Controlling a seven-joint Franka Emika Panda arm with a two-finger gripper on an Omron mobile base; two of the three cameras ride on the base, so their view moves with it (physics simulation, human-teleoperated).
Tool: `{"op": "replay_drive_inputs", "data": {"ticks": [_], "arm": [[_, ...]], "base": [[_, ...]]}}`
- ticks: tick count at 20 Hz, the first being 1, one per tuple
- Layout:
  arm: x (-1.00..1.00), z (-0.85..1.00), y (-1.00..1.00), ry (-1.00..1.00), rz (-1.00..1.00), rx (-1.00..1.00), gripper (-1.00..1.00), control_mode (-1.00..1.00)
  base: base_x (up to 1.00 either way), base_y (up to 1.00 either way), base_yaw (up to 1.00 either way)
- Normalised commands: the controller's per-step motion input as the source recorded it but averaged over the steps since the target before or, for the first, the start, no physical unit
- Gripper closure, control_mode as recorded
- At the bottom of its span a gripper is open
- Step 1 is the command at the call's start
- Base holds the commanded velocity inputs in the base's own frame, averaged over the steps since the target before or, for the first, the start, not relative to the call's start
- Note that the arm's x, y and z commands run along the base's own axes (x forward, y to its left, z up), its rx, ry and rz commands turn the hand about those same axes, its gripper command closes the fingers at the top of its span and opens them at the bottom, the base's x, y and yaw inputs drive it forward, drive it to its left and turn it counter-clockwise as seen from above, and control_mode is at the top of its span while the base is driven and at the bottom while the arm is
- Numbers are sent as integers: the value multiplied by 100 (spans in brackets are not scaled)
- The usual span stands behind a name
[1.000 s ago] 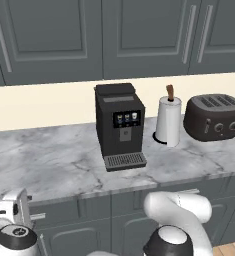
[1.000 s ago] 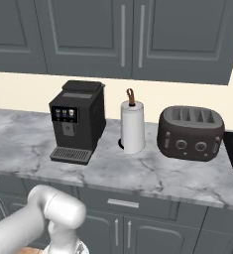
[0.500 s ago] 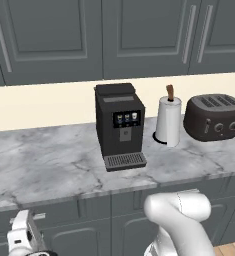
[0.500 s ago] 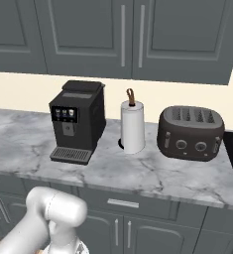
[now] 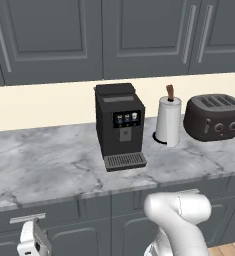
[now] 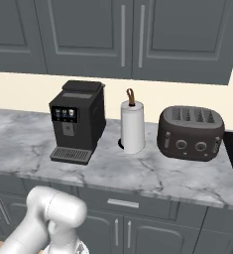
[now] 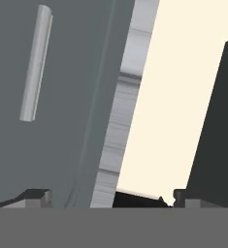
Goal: Take the pizza cutter from the drawer on the left and place it on the dining counter for cutting.
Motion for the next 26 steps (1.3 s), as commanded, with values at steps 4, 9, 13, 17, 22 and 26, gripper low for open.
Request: {"op": "replay_drive_inputs", "data": {"ticks": [4, 9, 13, 17, 22, 26], "arm": [[0, -28, 15, -3, 4, 3, -100, -100], [2, -33, 15, -2, 3, 2, -100, -100], [18, -40, 0, -10, 7, 0, -100, -100], [39, -25, 0, -8, 5, 0, -100, -100], [39, -8, 6, -3, 2, 1, -100, -100], [24, -17, 34, 0, 2, 2, -100, -100]], "base": [[0, 0, 0], [0, 0, 0], [0, 0, 0], [0, 0, 0], [0, 0, 0], [0, 0, 0]]}}
